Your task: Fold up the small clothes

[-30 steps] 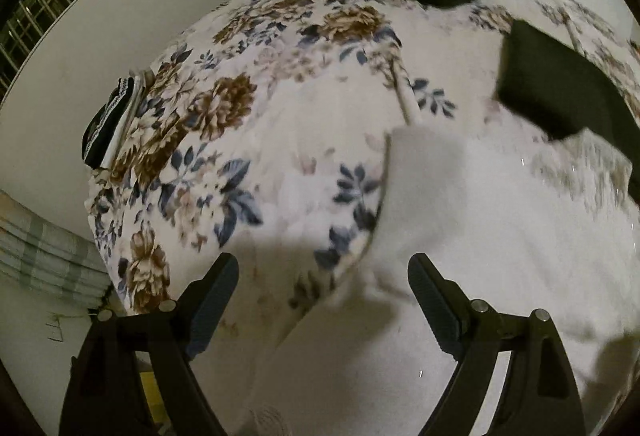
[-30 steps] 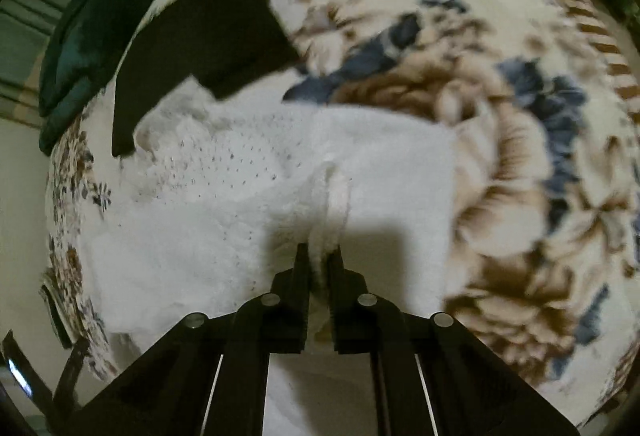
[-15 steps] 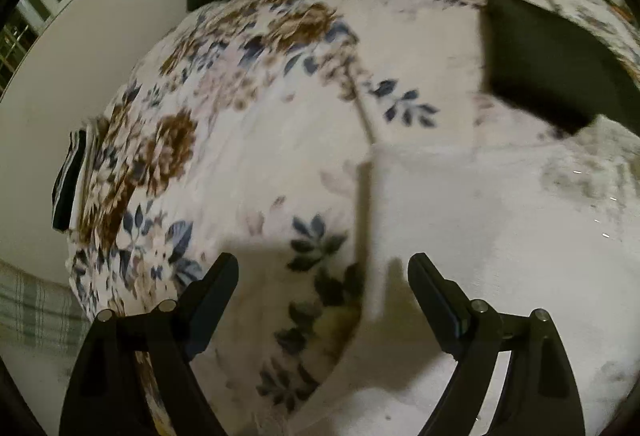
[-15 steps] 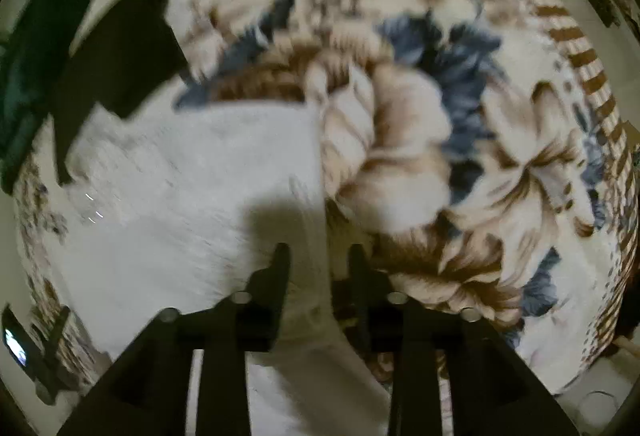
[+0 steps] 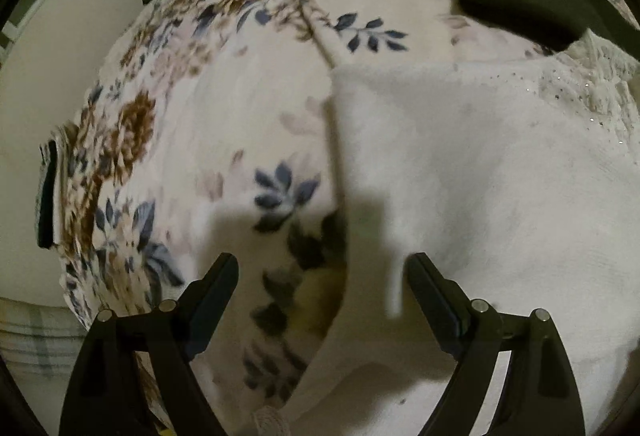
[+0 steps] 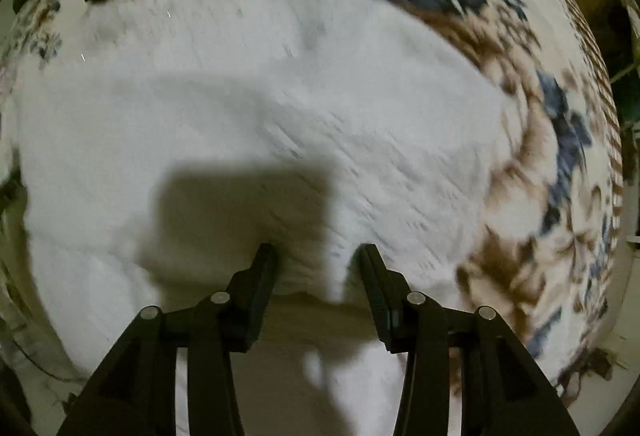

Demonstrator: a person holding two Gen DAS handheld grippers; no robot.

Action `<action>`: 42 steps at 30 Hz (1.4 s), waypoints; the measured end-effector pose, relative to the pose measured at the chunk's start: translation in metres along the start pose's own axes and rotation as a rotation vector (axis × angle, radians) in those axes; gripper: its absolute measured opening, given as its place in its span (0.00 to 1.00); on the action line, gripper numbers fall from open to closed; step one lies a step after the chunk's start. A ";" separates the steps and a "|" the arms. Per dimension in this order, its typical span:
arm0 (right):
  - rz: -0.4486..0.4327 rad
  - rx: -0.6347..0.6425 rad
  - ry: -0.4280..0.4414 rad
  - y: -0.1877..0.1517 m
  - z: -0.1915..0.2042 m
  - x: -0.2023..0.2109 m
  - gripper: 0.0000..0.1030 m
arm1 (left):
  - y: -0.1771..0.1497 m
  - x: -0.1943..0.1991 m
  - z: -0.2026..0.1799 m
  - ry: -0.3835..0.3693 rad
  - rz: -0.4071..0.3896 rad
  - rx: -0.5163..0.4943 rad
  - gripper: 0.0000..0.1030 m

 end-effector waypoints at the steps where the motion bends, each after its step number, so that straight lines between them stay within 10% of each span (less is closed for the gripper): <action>1: 0.010 -0.041 0.034 -0.007 -0.009 0.007 0.44 | -0.003 0.003 0.004 -0.014 0.001 0.006 0.84; 7: -0.044 -0.205 -0.042 -0.047 -0.063 0.057 0.47 | -0.020 0.037 0.015 -0.059 -0.039 0.011 0.84; 15: 0.042 -0.078 -0.065 -0.056 -0.034 -0.003 0.46 | -0.043 0.041 -0.016 -0.080 -0.043 -0.085 0.84; 17: 0.014 -0.082 -0.116 -0.055 -0.031 -0.011 0.11 | -0.046 0.040 -0.025 -0.072 -0.051 -0.119 0.84; 21: -0.054 -0.566 0.027 -0.084 -0.109 -0.007 0.06 | -0.049 0.032 -0.038 -0.042 -0.057 -0.169 0.84; 27: -0.064 -0.902 0.223 -0.131 -0.172 -0.021 0.00 | -0.045 0.024 -0.038 -0.028 -0.044 -0.168 0.84; 31: -0.098 -0.737 0.232 -0.130 -0.172 0.008 0.07 | -0.045 0.032 -0.037 -0.033 -0.060 -0.162 0.84; 34: -0.084 -0.568 0.238 -0.120 -0.151 0.023 0.44 | -0.046 0.034 -0.038 -0.035 -0.062 -0.160 0.84; 42: -0.022 -0.137 0.042 -0.076 -0.065 -0.006 0.36 | -0.047 0.039 -0.052 -0.017 -0.084 -0.189 0.84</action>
Point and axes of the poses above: each gripper's, at about its wrist camera, not at the fingertips, and x roughly against the way its jaws point, z to its left, y to its top, the point moved 1 cm from there along -x, roughly the way its jaws point, and after that the axes turned 2 degrees about z, right-handed, at the moved point
